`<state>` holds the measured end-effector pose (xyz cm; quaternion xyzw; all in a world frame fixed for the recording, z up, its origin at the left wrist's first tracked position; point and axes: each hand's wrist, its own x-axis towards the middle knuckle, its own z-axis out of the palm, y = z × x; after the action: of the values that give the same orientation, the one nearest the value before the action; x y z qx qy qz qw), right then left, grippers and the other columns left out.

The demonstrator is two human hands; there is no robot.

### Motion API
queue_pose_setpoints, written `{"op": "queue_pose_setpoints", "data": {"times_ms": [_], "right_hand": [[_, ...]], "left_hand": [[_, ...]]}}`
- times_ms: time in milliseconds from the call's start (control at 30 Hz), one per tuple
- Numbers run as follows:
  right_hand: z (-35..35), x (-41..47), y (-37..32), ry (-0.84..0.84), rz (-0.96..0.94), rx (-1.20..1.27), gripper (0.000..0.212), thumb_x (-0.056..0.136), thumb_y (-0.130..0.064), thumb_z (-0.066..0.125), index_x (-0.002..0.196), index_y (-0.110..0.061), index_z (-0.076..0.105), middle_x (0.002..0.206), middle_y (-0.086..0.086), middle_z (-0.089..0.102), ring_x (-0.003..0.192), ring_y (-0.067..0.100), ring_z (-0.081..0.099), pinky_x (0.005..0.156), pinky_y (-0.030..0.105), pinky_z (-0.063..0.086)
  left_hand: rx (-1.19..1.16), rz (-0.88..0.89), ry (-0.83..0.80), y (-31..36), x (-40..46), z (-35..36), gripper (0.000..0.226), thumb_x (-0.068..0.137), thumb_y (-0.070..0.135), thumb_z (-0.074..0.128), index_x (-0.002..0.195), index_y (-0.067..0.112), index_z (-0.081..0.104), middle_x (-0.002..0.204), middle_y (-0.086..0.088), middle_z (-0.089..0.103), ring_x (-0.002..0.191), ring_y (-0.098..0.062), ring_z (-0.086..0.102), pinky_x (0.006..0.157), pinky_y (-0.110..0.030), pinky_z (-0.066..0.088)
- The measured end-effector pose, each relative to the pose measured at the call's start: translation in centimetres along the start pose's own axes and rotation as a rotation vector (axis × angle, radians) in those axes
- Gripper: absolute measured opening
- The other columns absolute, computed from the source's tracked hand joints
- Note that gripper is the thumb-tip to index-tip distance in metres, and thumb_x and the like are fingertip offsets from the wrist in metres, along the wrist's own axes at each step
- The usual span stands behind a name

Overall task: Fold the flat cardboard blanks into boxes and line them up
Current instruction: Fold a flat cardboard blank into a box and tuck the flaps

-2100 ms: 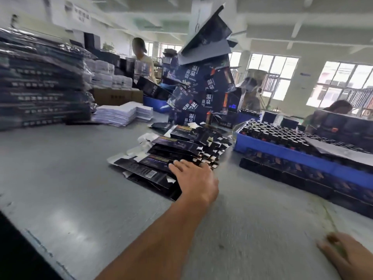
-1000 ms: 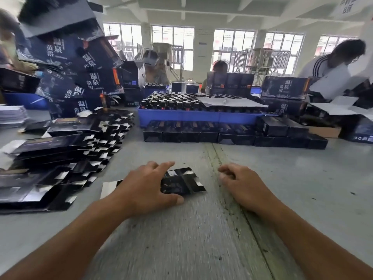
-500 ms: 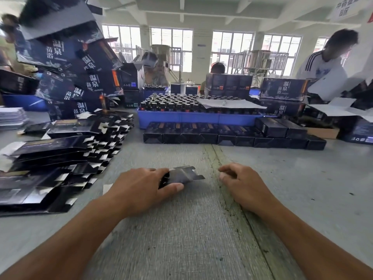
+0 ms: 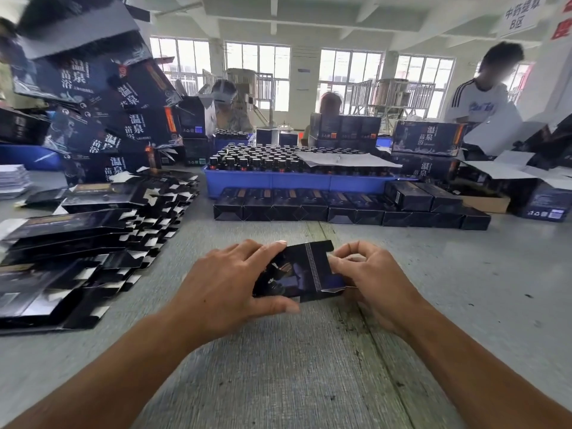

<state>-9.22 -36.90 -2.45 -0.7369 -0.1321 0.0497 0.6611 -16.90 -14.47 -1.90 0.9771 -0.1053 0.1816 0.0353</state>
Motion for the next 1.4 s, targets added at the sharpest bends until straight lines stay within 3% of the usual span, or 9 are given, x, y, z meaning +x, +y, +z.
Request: {"op": "queue_pose_setpoints", "data": {"times_ms": [167, 367, 533, 733, 900, 1000, 1167, 1267, 1400], "right_hand": [[-0.4, -0.2, -0.3, -0.151, -0.027, 0.035, 0.013, 0.093, -0.002, 0.063, 0.097, -0.012, 0.070, 0.095, 0.008, 0.078, 0.085, 0.023, 0.076, 0.064, 0.026, 0.059], [-0.3, -0.6, -0.7, -0.234, -0.079, 0.023, 0.029, 0.095, -0.006, 0.063, 0.109, -0.028, 0.075, 0.103, 0.004, 0.078, 0.092, 0.023, 0.076, 0.073, 0.028, 0.061], [-0.2, -0.8, -1.0, -0.253, -0.136, -0.069, 0.033, 0.098, -0.011, 0.062, 0.122, -0.033, 0.068, 0.109, -0.006, 0.076, 0.099, 0.015, 0.073, 0.083, 0.031, 0.061], [0.6, -1.1, -1.2, -0.134, -0.289, -0.181, 0.043, 0.100, -0.002, 0.056, 0.121, -0.037, 0.068, 0.111, -0.008, 0.074, 0.093, 0.011, 0.074, 0.065, 0.022, 0.057], [1.3, -1.6, -1.2, -0.049, -0.370, -0.314, 0.038, 0.100, -0.012, 0.059, 0.130, -0.036, 0.061, 0.107, -0.009, 0.073, 0.084, 0.010, 0.073, 0.060, 0.022, 0.057], [1.6, -1.9, -1.1, -0.018, -0.422, -0.344, 0.038, 0.100, -0.013, 0.059, 0.126, -0.041, 0.058, 0.097, -0.008, 0.073, 0.073, 0.015, 0.073, 0.057, 0.032, 0.060], [1.8, -2.1, -1.1, 0.038, -0.398, -0.264, 0.043, 0.098, -0.015, 0.063, 0.130, -0.039, 0.048, 0.107, -0.008, 0.071, 0.079, 0.004, 0.072, 0.059, 0.021, 0.058], [1.9, -2.3, -1.1, 0.065, -0.427, -0.284, 0.054, 0.098, -0.016, 0.063, 0.135, -0.048, 0.041, 0.102, -0.006, 0.071, 0.078, 0.011, 0.073, 0.064, 0.035, 0.063], [2.2, -2.4, -1.0, 0.079, -0.505, -0.395, 0.033, 0.099, -0.014, 0.061, 0.117, -0.042, 0.060, 0.092, -0.008, 0.071, 0.074, 0.011, 0.071, 0.064, 0.036, 0.062]], "left_hand": [[-0.015, 0.043, 0.047, -0.3, 0.0, 0.1, 0.106, 0.069, 0.096, 0.028, 0.156, 0.038, 0.017, 0.146, 0.012, 0.045, 0.128, -0.012, 0.047, 0.104, -0.035, 0.039], [-0.113, 0.105, 0.095, -0.4, -0.3, 0.3, 0.088, 0.077, 0.088, 0.038, 0.153, 0.050, 0.015, 0.148, 0.021, 0.035, 0.128, -0.005, 0.040, 0.106, -0.034, 0.032], [-0.214, 0.094, 0.151, -0.2, -0.3, -0.1, 0.079, 0.080, 0.078, 0.042, 0.151, 0.053, 0.018, 0.138, 0.022, 0.039, 0.120, -0.001, 0.039, 0.104, -0.031, 0.036], [-0.035, 0.155, 0.150, 0.7, -0.4, -0.7, 0.069, 0.088, 0.065, 0.037, 0.152, 0.053, 0.015, 0.152, -0.001, 0.037, 0.130, -0.023, 0.048, 0.106, -0.044, 0.041], [0.037, 0.176, 0.176, 0.6, -0.3, -0.7, 0.069, 0.088, 0.050, 0.053, 0.152, 0.045, 0.027, 0.147, -0.010, 0.044, 0.127, -0.031, 0.052, 0.105, -0.051, 0.044], [0.039, 0.159, 0.171, 0.6, -0.3, -0.5, 0.074, 0.085, 0.044, 0.062, 0.151, 0.045, 0.029, 0.148, -0.010, 0.043, 0.130, -0.031, 0.050, 0.105, -0.051, 0.044], [0.008, 0.146, 0.193, 0.9, -0.3, -0.7, 0.065, 0.084, 0.046, 0.054, 0.146, 0.042, 0.035, 0.149, -0.008, 0.042, 0.132, -0.031, 0.048, 0.105, -0.051, 0.044], [-0.024, 0.146, 0.206, 1.0, -0.4, -0.6, 0.064, 0.083, 0.044, 0.060, 0.143, 0.040, 0.038, 0.151, -0.006, 0.040, 0.132, -0.030, 0.048, 0.101, -0.050, 0.049], [-0.063, 0.157, 0.253, 0.9, -0.4, -0.4, 0.063, 0.081, 0.038, 0.063, 0.140, 0.036, 0.043, 0.154, -0.003, 0.038, 0.132, -0.029, 0.049, 0.090, -0.046, 0.054]]}}
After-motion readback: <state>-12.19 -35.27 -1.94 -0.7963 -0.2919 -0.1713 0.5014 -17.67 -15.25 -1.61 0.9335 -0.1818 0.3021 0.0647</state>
